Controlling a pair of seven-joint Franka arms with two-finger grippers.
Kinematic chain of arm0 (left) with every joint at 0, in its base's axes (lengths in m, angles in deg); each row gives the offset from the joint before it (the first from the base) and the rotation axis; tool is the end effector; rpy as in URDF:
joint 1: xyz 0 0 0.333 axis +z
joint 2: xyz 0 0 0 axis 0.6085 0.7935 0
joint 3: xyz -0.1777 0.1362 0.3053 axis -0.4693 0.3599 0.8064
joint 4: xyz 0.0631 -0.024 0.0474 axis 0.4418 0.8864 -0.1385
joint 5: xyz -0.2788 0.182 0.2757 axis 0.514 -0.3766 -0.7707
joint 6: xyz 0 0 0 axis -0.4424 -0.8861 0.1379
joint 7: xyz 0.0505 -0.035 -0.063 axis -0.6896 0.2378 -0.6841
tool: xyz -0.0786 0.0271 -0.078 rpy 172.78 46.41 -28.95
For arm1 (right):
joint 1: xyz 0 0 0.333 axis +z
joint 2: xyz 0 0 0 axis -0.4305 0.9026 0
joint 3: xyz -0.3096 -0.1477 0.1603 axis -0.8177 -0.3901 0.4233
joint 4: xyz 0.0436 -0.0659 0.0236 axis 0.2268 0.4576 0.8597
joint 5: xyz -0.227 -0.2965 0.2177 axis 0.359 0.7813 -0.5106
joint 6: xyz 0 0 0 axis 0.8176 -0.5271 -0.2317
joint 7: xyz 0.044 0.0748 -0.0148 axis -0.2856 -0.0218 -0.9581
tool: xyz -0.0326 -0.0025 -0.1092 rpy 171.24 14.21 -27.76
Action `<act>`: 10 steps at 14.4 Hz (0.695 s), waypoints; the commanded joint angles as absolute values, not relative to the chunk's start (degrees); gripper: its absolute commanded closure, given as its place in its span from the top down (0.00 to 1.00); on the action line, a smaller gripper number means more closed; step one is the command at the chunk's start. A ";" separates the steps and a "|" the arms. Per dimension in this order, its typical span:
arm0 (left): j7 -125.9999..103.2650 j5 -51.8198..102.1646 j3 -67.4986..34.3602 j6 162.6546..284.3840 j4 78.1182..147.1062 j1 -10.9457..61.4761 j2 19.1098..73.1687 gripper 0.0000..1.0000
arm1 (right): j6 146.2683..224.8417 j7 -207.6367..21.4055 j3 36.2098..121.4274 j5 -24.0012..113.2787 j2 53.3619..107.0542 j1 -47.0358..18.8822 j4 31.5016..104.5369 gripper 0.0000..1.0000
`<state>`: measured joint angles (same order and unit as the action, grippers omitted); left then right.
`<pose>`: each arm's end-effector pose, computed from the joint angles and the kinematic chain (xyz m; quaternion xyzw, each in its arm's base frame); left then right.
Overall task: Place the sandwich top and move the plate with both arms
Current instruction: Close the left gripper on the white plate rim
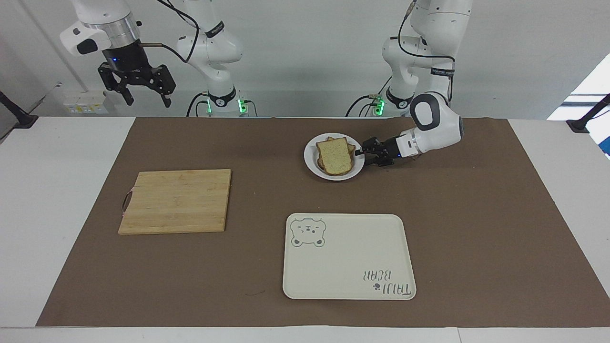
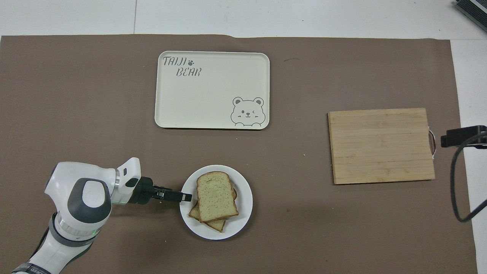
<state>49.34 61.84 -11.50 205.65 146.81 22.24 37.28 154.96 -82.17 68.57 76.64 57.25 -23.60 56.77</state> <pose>0.4374 -0.1513 0.2896 0.9016 -0.1070 -0.0665 0.4138 0.5375 -0.0163 0.7312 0.9992 -0.0357 0.0186 0.0084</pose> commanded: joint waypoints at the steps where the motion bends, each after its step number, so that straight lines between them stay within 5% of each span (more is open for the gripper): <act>1: 50.92 62.88 -11.52 203.97 147.29 23.07 36.96 0.55 | 154.35 -83.71 68.72 76.20 57.13 -24.18 56.55 1.00; 10: 51.01 62.97 -11.52 203.00 147.47 23.16 36.96 0.26 | 154.35 -83.71 68.72 76.20 57.13 -24.18 56.55 1.00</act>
